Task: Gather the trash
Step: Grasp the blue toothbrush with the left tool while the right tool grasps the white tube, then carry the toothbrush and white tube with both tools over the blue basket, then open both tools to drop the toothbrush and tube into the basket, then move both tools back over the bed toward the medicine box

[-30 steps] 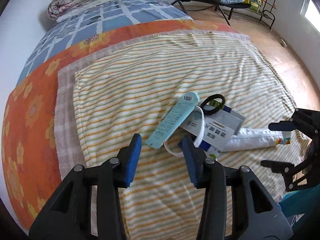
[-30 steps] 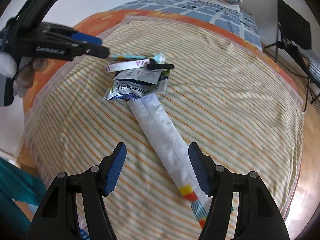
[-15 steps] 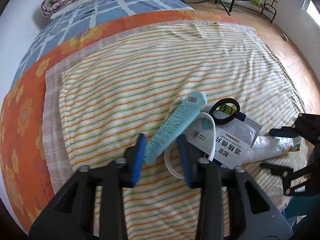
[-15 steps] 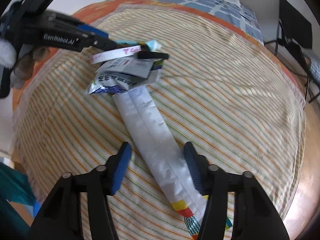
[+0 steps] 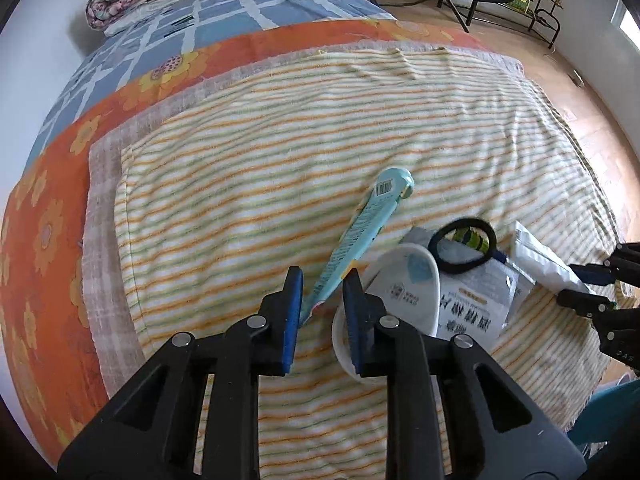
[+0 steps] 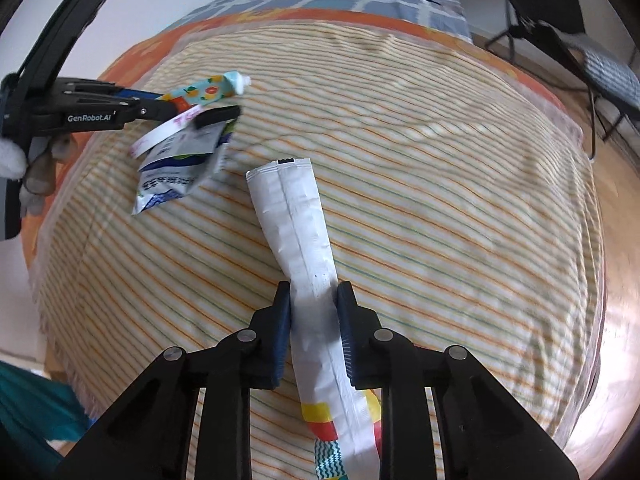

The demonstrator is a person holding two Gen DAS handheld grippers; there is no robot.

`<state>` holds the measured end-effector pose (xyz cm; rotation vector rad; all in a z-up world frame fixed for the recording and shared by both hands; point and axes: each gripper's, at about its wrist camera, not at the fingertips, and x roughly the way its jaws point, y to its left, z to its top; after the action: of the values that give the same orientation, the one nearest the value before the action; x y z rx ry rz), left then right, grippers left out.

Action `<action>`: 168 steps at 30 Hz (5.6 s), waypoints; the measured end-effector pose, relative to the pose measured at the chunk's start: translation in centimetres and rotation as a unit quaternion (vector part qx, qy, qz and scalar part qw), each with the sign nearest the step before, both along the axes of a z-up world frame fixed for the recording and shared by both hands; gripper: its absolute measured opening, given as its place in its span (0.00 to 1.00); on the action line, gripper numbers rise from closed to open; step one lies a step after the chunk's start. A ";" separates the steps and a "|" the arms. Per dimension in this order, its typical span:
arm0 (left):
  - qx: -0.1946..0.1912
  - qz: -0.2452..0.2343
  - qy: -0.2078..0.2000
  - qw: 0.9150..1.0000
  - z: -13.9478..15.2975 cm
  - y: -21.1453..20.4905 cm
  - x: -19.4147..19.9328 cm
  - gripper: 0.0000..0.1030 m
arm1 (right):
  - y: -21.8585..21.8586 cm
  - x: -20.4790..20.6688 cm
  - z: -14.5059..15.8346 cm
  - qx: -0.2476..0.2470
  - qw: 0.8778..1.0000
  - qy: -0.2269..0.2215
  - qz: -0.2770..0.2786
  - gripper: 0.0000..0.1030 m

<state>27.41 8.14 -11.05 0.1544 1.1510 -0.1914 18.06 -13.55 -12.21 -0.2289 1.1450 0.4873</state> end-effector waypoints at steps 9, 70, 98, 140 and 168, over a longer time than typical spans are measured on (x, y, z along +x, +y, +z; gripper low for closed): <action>0.011 -0.006 -0.007 1.000 -0.1 -1.4 1.8 0.20 | -0.2 0.2 -0.1 0.002 1.000 0.004 0.000 0.20; -0.060 -0.053 -0.062 0.995 6.9 -3.5 -32.7 0.01 | -3.7 -22.8 4.6 0.067 0.998 0.002 0.015 0.12; -0.040 -0.105 0.059 0.992 -4.0 -8.2 -38.6 0.01 | -2.5 -27.3 -4.3 0.040 0.993 0.107 0.012 0.12; -0.025 -0.081 0.059 0.995 -4.1 -8.0 -37.5 0.20 | -2.1 -26.6 -1.7 -0.012 0.999 0.041 -0.004 0.50; -0.014 -0.032 -0.057 0.998 5.3 -3.2 -24.4 0.38 | -3.4 -16.2 7.2 0.050 0.996 -0.051 -0.057 0.62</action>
<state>3.03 4.96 -5.73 0.1754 1.0305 -0.2530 1.81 -16.93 -5.02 -0.0996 1.0244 0.4257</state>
